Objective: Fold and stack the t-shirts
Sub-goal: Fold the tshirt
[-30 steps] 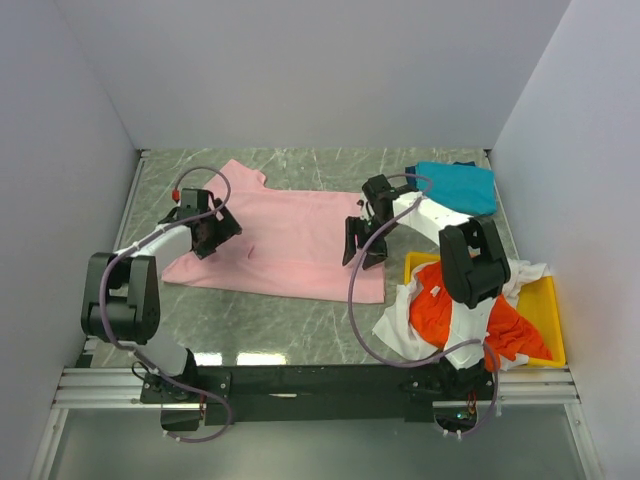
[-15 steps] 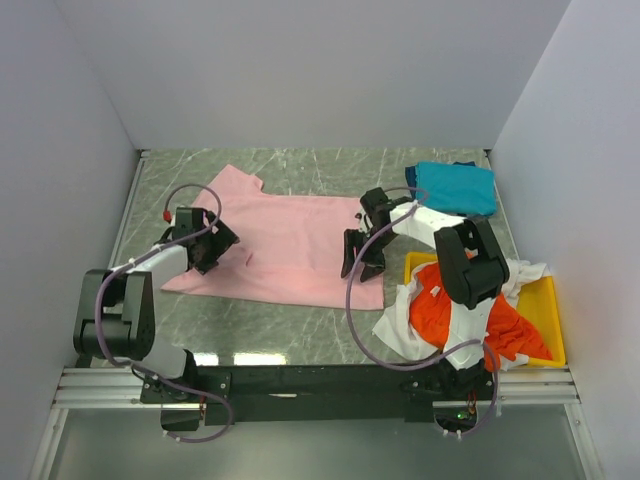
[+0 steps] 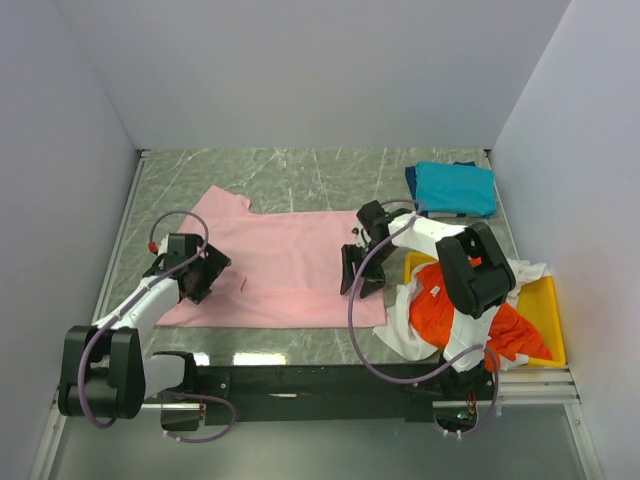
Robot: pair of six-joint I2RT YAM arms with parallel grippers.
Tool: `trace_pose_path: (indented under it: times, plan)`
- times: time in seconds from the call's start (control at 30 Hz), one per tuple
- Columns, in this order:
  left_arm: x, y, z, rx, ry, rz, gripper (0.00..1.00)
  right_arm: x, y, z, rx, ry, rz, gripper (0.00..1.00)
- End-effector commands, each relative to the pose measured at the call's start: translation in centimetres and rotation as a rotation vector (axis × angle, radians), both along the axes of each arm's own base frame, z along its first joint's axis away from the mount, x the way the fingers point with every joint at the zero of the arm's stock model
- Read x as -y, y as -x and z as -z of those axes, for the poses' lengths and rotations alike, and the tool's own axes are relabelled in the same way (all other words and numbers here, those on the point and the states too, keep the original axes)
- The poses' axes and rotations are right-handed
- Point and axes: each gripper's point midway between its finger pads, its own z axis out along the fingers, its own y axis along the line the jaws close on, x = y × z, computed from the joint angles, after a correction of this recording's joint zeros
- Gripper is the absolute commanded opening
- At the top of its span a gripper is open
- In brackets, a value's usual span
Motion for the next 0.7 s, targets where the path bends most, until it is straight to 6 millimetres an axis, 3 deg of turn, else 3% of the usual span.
trace_pose_path:
  times: [0.0, 0.2, 0.37, 0.6, 0.67]
  plan:
    - [-0.9, 4.7, 2.8, -0.171, -0.025, -0.056, 0.99, 1.1, 2.3, 1.7, -0.038, 0.079, -0.034, 0.66]
    - [-1.2, 5.1, 2.1, -0.167, -0.036, -0.063, 1.0, 0.8, 3.7, 1.4, -0.05, 0.08, -0.055, 0.66]
    - [-1.5, 4.4, -0.3, -0.108, -0.051, -0.069, 0.99, 0.8, 4.0, 0.4, -0.035, 0.086, -0.069, 0.67]
    - [-2.0, 1.7, -5.9, 0.038, -0.084, -0.065, 0.99, 0.7, 0.3, -4.7, 0.111, 0.106, -0.068, 0.68]
    - [-2.4, 0.5, -7.9, 0.092, -0.11, -0.057, 0.99, 0.8, -2.0, -6.4, 0.165, 0.108, -0.045, 0.68]
